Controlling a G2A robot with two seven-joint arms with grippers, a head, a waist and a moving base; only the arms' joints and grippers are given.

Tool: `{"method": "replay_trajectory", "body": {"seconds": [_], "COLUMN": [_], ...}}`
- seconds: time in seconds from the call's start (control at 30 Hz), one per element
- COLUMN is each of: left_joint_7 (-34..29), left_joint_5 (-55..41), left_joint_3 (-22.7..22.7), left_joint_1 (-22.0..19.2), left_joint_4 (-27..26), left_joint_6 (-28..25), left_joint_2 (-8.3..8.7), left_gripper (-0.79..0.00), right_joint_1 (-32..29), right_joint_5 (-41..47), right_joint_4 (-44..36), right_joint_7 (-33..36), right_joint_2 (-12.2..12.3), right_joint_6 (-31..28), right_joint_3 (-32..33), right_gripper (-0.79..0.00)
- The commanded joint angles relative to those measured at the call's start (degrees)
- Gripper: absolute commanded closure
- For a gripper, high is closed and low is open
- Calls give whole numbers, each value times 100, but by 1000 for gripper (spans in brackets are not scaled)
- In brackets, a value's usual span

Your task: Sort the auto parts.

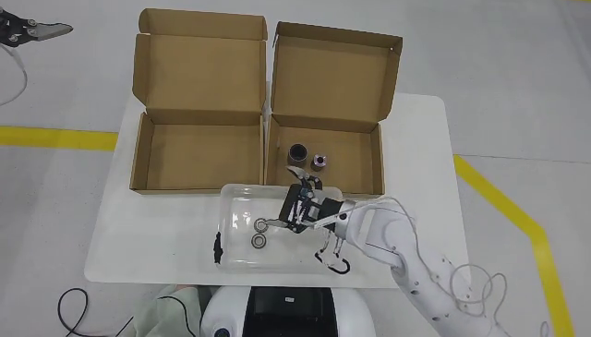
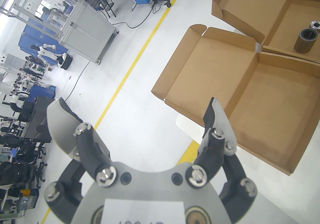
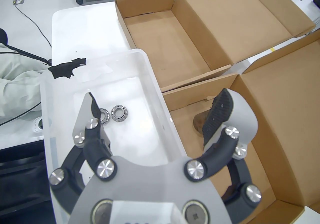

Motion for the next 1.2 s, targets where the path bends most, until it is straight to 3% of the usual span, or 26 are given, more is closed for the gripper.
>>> {"method": "replay_trajectory", "body": {"seconds": [0.0, 0.17, 0.33, 0.57, 1.03, 1.17], "left_joint_7": [0, 0, 0, 0, 0, 0], "left_joint_5": [0, 0, 0, 0, 0, 0], "left_joint_3": [0, 0, 0, 0, 0, 0], "left_joint_1": [0, 0, 0, 0, 0, 0], "left_joint_4": [0, 0, 0, 0, 0, 0], "left_joint_6": [0, 0, 0, 0, 0, 0], "left_joint_2": [0, 0, 0, 0, 0, 0], "left_gripper": [-785, -785, -785, -785, -785, -785], "right_joint_1": [53, 170, 267, 411, 592, 654], "right_joint_5": [-73, -178, -192, -292, -380, -409], "right_joint_4": [52, 190, 380, 656, 1191, 1367], "right_joint_7": [22, 65, 147, 349, 823, 896], "right_joint_2": [-24, -98, -166, -256, -397, -441], "right_joint_6": [-35, -26, 45, 179, 447, 500], "right_joint_3": [-160, -533, -784, -1069, -1364, -1436], "right_gripper": [-785, -785, -671, -616, -597, -551]}}
